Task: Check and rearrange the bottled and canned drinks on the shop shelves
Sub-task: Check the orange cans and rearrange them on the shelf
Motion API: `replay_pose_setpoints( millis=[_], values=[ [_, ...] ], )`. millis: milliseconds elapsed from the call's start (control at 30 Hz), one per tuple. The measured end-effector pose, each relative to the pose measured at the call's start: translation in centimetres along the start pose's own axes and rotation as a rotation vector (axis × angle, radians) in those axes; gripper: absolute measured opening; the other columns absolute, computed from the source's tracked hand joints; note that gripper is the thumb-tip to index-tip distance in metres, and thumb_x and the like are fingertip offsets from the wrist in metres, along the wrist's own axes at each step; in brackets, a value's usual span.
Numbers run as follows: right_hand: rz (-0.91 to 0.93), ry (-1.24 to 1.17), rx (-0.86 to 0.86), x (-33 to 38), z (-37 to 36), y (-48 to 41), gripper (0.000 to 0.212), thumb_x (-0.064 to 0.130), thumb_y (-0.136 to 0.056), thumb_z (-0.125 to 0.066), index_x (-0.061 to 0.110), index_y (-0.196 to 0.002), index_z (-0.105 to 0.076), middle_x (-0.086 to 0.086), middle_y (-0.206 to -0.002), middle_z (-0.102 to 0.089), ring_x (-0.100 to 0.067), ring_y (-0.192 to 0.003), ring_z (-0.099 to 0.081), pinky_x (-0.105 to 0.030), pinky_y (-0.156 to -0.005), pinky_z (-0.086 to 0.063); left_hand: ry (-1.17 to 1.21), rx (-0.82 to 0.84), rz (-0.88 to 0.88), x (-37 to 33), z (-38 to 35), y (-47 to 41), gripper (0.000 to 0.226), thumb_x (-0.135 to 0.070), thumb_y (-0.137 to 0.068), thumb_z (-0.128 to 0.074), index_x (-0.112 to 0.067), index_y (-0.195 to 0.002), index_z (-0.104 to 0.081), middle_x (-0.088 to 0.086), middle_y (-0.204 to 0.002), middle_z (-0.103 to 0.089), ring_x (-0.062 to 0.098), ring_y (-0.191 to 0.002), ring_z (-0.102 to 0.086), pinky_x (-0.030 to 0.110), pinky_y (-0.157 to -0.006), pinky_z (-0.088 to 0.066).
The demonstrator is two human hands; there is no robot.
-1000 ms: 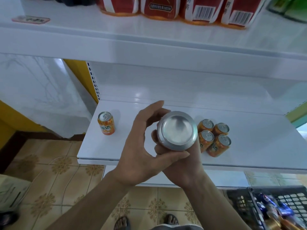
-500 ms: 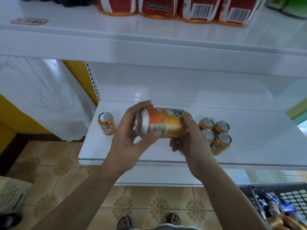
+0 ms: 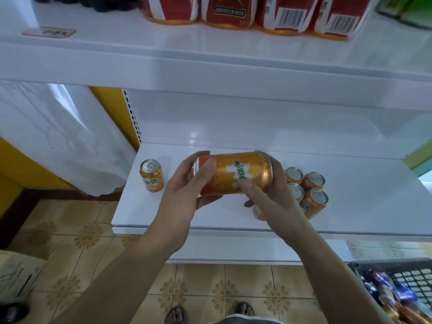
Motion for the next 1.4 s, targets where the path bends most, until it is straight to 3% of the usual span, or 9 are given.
replay_pose_setpoints(
  millis=[67, 200, 367, 500, 667, 767, 933, 1200, 1400],
  values=[
    [0.039, -0.052, -0.019, 0.4, 0.0, 0.0, 0.053, 0.041, -0.081, -0.07, 0.044, -0.127, -0.043, 0.008, -0.109, -0.06, -0.01, -0.094, -0.069, -0.026, -0.069, -0.058, -0.064, 0.015, 0.047, 0.3, -0.2, -0.3, 0.056, -0.059, -0.073, -0.059, -0.036, -0.124, -0.059, -0.007, -0.115, -0.069, 0.012, -0.105, -0.07, 0.036, -0.095, -0.057],
    [-0.13, -0.14, -0.116, -0.4, -0.3, -0.4, 0.05, 0.06, -0.078, -0.065, 0.029, -0.117, -0.053, -0.005, -0.096, -0.067, -0.011, -0.068, -0.07, -0.023, -0.06, -0.056, -0.1, 0.091, 0.032, 0.9, -0.5, -0.4, 0.048, -0.045, -0.077, -0.064, -0.047, -0.124, -0.054, -0.018, -0.112, -0.067, 0.006, -0.107, -0.067, 0.029, -0.095, -0.055],
    [-0.022, 0.005, -0.051, 0.0, -0.6, -0.5, 0.048, 0.051, -0.087, -0.062, 0.038, -0.13, -0.044, 0.011, -0.115, -0.058, -0.009, -0.097, -0.067, -0.023, -0.066, -0.057, -0.071, 0.014, 0.075, 1.0, 0.0, -1.0, 0.05, -0.055, -0.077, -0.058, -0.035, -0.123, -0.059, -0.003, -0.117, -0.068, 0.01, -0.099, -0.071, 0.031, -0.083, -0.06],
    [-0.165, -0.062, -0.123, -1.2, -0.3, -0.8, 0.049, 0.062, -0.077, -0.056, 0.033, -0.116, -0.056, 0.002, -0.095, -0.066, -0.009, -0.08, -0.07, -0.024, -0.058, -0.055, -0.086, 0.114, 0.058, 1.1, -0.4, -1.1, 0.052, -0.041, -0.078, -0.064, -0.042, -0.129, -0.054, -0.008, -0.124, -0.065, 0.01, -0.109, -0.067, 0.027, -0.091, -0.056],
    [-0.11, -0.042, 0.001, -0.9, -0.7, -0.6, 0.067, 0.043, -0.078, -0.067, 0.032, -0.139, -0.041, -0.001, -0.109, -0.065, -0.016, -0.071, -0.069, -0.026, -0.065, -0.058, -0.043, -0.055, 0.157, 1.5, 0.8, -1.6, 0.05, -0.051, -0.078, -0.061, -0.031, -0.123, -0.062, 0.002, -0.12, -0.068, 0.021, -0.105, -0.07, 0.038, -0.088, -0.06],
    [-0.155, -0.048, -0.129, -1.6, 0.4, -0.9, 0.059, 0.048, -0.077, -0.068, 0.024, -0.128, -0.052, -0.004, -0.104, -0.066, -0.012, -0.06, -0.065, -0.023, -0.056, -0.054, -0.094, -0.032, 0.246, 2.3, 0.7, -1.6, 0.046, -0.061, -0.076, -0.055, -0.032, -0.112, -0.06, 0.003, -0.114, -0.069, 0.021, -0.103, -0.07, 0.037, -0.09, -0.059],
    [-0.484, -0.197, -0.195, -4.7, 0.2, -0.4, 0.052, 0.061, -0.093, -0.055, 0.012, -0.108, -0.066, -0.01, -0.072, -0.068, -0.01, -0.051, -0.053, -0.024, -0.054, -0.045, -0.243, 0.081, 0.018, 1.5, -0.2, -1.4, 0.05, -0.054, -0.07, -0.066, -0.055, -0.118, -0.052, -0.014, -0.129, -0.054, 0.009, -0.116, -0.058, 0.018, -0.083, -0.055],
    [-0.616, -0.192, -0.102, -6.2, -0.1, 0.0, 0.06, 0.072, -0.088, -0.053, 0.016, -0.105, -0.068, -0.012, -0.07, -0.068, -0.011, -0.049, -0.045, -0.023, -0.055, -0.039, -0.274, -0.006, 0.052, 2.6, 0.6, -1.9, 0.041, -0.057, -0.071, -0.062, -0.051, -0.11, -0.054, -0.017, -0.118, -0.057, 0.009, -0.106, -0.06, 0.014, -0.071, -0.055],
    [-0.61, -0.141, -0.099, -6.4, 0.5, -0.2, 0.054, 0.068, -0.09, -0.054, 0.018, -0.103, -0.069, -0.011, -0.069, -0.069, -0.009, -0.049, -0.046, -0.023, -0.057, -0.041, -0.287, 0.016, 0.112, 3.8, 0.8, -2.2, 0.048, -0.057, -0.073, -0.062, -0.048, -0.12, -0.053, -0.011, -0.125, -0.057, 0.012, -0.112, -0.06, 0.02, -0.083, -0.057]
  ],
)
Point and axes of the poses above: each hand's wrist, its own y-axis away from the middle knuckle, its own z-axis out of the back of the hand, x = y × z, the point moved 8 cm from there along -y, towards the middle knuckle
